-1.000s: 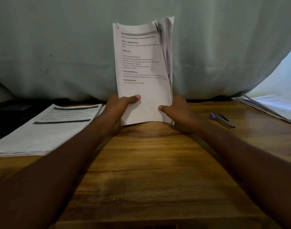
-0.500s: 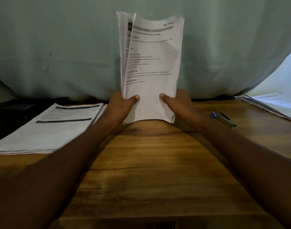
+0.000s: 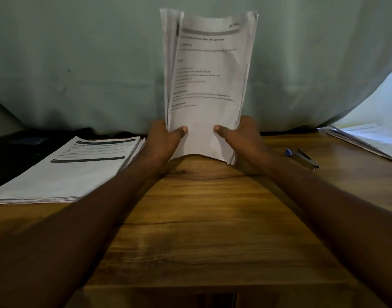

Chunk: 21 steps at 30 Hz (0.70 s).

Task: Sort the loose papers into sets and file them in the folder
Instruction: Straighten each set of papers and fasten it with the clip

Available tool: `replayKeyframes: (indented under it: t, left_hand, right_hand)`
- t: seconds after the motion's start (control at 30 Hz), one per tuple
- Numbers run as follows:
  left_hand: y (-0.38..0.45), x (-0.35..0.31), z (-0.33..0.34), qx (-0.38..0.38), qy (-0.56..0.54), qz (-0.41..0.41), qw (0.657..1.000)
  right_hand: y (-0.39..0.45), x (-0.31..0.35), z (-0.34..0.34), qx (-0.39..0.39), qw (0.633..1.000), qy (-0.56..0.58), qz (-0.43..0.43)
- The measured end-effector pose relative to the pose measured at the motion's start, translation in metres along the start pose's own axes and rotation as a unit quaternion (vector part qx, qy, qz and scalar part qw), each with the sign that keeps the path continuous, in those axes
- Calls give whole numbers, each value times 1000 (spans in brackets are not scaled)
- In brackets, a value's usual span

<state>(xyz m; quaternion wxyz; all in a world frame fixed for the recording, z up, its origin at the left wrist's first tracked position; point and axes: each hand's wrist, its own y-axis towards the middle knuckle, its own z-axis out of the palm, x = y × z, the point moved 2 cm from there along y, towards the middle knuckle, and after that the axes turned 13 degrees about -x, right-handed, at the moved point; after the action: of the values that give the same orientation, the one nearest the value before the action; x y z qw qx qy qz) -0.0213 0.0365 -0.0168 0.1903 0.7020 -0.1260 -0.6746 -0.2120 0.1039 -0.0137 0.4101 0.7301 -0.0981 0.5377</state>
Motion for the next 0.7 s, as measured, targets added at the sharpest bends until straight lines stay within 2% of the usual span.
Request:
replayKeyframes:
  t: [0.23,0.37,0.5,0.63,0.7]
  left_hand:
    - [-4,1,6,-15,41,6,999]
    - [-4,-6,9,-43,45,25,998]
    - [-9,-2,8,-32,76,18,996]
    - [-10,-5,8,-37,49,13,998]
    - [-11,-3,8,-28,55,12,998]
  right_hand:
    - [-2,4,1,-8,980,-159,-121]
    - [1,8,0,-47,979,-150,-127]
    - [-1,3,1,-16,977,-185,-108]
    - [-2,7,-2,-41,975,-179,-126]
    - [0,7,-3,-21,976,-191,-104]
